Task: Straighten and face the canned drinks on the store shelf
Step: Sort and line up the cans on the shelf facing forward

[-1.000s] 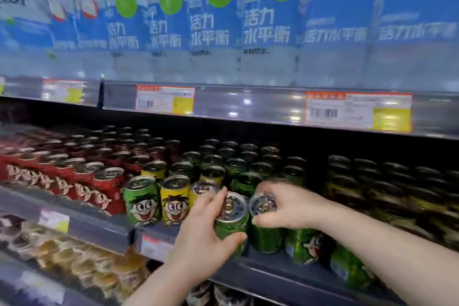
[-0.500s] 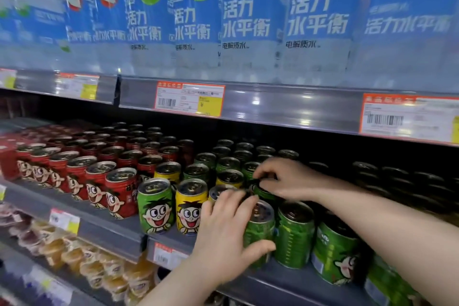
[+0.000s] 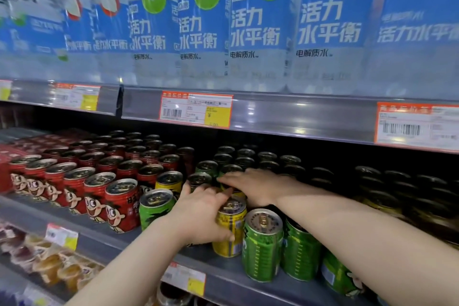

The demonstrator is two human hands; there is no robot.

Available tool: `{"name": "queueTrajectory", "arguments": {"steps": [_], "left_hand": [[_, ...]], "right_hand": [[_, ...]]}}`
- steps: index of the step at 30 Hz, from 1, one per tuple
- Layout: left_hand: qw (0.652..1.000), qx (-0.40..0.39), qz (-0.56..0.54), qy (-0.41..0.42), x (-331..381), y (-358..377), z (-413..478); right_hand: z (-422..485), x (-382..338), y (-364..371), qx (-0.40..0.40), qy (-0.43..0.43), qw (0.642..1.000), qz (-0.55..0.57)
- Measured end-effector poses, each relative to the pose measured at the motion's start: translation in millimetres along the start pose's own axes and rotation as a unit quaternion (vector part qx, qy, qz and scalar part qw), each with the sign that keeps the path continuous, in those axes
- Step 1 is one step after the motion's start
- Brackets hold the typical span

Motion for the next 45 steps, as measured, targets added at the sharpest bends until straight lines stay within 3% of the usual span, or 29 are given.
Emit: {"name": "queueTrajectory", "arguments": {"steps": [4,6,9,12,16,22,27,34,38,40,45], "left_hand": [[0.997,0.048,-0.063,0.002,-2.3,-4.6,-1.2],[0.979,0.085,-0.184,0.008,-6.4,-9.6,-3.0],[0.883,0.183,-0.432,0.019,-11.2,-32.3,-9.8],[0.831,0.279,-0.481,0.033,-1.1,-55.7,-15.6],[0.795,0.334,-0.503,0.056,28.7,-68.6,-20.2],[0.785,0.273,-0.546,0.11,128.3,-67.4,-14.3],[0.774,0.184,-0.582,0.168,233.3,-48.0,-2.3],[0.771,0.116,-0.586,0.219,356.3,-24.7,1.7],[0.779,0.101,-0.569,0.243,401.9,-15.6,-1.6],[0.775,0.09,-0.566,0.266,424.4,-13.6,-6.0],[0.795,0.062,-0.521,0.305,479.1,1.8,-13.1]], "right_hand": [[-1.2,6.7,-6.0,0.058,0.039,0.996,0.063],[-13.5,16.7,-16.6,0.097,0.07,0.983,0.142],[-44.6,40.2,-40.7,0.17,0.147,0.953,0.205],[-81.3,62.3,-50.6,0.198,0.204,0.926,0.249],[-142.8,82.2,-40.6,0.189,0.269,0.908,0.258],[-269.1,126.7,-18.8,0.195,0.411,0.856,0.244],[-388.1,171.3,3.0,0.114,0.518,0.829,0.177],[-540.8,223.5,30.7,0.112,0.623,0.763,0.132],[-576.2,247.0,47.0,-0.051,0.637,0.767,-0.05],[-584.9,258.8,66.1,-0.121,0.626,0.767,-0.077],[-589.2,278.2,129.6,-0.202,0.585,0.78,0.093]]}}
Point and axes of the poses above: each hand's wrist, its own z-axis towards the middle knuckle, its own y-axis out of the palm, x = y × z, the point moved 8 cm from there along z, towards the middle knuckle, and after that the axes turned 13 degrees about -z, right-handed, at the moved point
